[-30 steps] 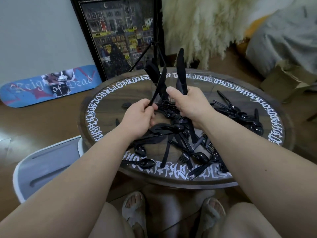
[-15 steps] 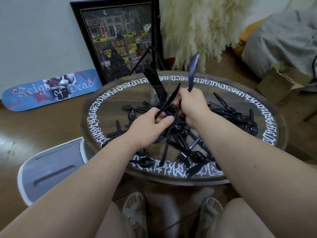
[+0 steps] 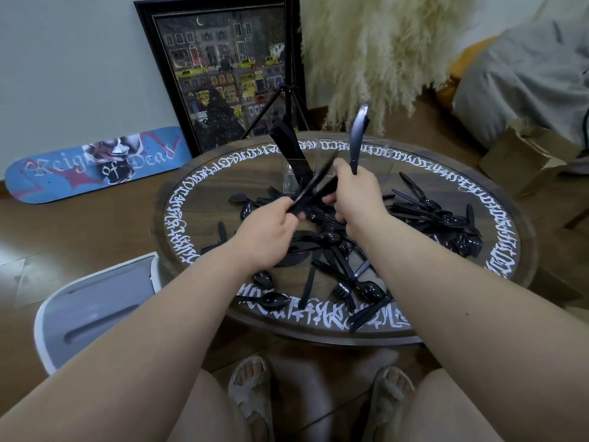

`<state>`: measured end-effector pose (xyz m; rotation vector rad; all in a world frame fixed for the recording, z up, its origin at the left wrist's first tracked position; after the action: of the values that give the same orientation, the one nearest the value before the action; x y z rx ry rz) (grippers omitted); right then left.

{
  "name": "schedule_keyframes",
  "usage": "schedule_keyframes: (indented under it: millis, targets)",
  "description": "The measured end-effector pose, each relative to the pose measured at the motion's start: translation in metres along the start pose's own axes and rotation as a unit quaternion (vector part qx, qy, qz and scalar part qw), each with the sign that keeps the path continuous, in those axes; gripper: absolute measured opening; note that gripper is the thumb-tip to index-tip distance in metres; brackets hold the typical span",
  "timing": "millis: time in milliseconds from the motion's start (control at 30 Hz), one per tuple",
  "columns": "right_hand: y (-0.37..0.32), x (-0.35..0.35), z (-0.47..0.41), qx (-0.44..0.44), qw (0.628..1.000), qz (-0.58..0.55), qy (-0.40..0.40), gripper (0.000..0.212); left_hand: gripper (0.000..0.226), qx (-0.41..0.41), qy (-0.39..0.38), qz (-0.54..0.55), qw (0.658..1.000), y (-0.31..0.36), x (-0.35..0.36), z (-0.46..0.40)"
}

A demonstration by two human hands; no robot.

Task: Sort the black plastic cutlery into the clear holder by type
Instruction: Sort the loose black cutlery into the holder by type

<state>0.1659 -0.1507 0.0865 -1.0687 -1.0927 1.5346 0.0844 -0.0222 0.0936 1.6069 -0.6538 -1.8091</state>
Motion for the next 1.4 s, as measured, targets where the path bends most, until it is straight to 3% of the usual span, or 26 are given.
schedule_keyframes:
  millis: [133, 300, 467, 667, 933, 1067, 1167, 1300, 1400]
  targets:
    - [0.009, -0.005, -0.001, 0.017, 0.999, 0.043, -0.028, 0.055, 0.018, -0.039, 0.047, 0.044, 0.997, -0.018, -0.016, -0.001]
    - [0.014, 0.008, 0.008, 0.031, 0.994, 0.027, -0.104, 0.027, 0.016, -0.057, 0.05, 0.072, 0.995, -0.025, -0.014, -0.005]
    - [0.018, 0.011, 0.008, 0.051, 0.99, 0.071, -0.111, 0.044, 0.021, -0.053, 0.046, 0.022, 0.997, -0.023, -0.013, -0.009]
    - [0.008, 0.009, 0.003, 0.005, 0.984, 0.156, -0.081, 0.034, 0.029, -0.031, 0.015, -0.038, 0.999, -0.015, -0.003, -0.015]
    - [0.007, 0.022, -0.002, -0.009, 0.993, 0.019, -0.119, 0.031, 0.044, 0.002, -0.03, -0.105, 0.994, -0.009, 0.011, -0.026]
    - [0.009, 0.027, -0.001, -0.001, 0.987, -0.024, -0.156, 0.021, 0.019, -0.015, -0.02, -0.137, 0.99, -0.017, 0.008, -0.032]
    - [0.009, 0.022, -0.005, -0.011, 0.991, -0.029, -0.132, 0.01, 0.02, -0.022, -0.03, -0.126, 0.991, -0.022, 0.004, -0.033]
    - [0.002, 0.009, -0.012, -0.038, 0.992, -0.093, -0.077, 0.045, 0.02, -0.022, -0.058, -0.124, 0.99, -0.029, 0.005, -0.03]
    - [-0.003, 0.01, -0.012, -0.07, 0.993, -0.049, -0.081, 0.038, 0.015, -0.019, -0.063, -0.127, 0.99, -0.031, 0.005, -0.03]
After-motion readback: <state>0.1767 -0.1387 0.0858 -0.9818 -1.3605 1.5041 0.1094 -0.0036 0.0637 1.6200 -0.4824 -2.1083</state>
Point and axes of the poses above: each hand's wrist, its own z-axis away from the middle knuckle, its own x-axis out of the palm, y = z × x, the point moved 8 cm from there along -z, towards the middle knuckle, and after that the axes turned 6 degrees about -y, right-handed, at the moved point
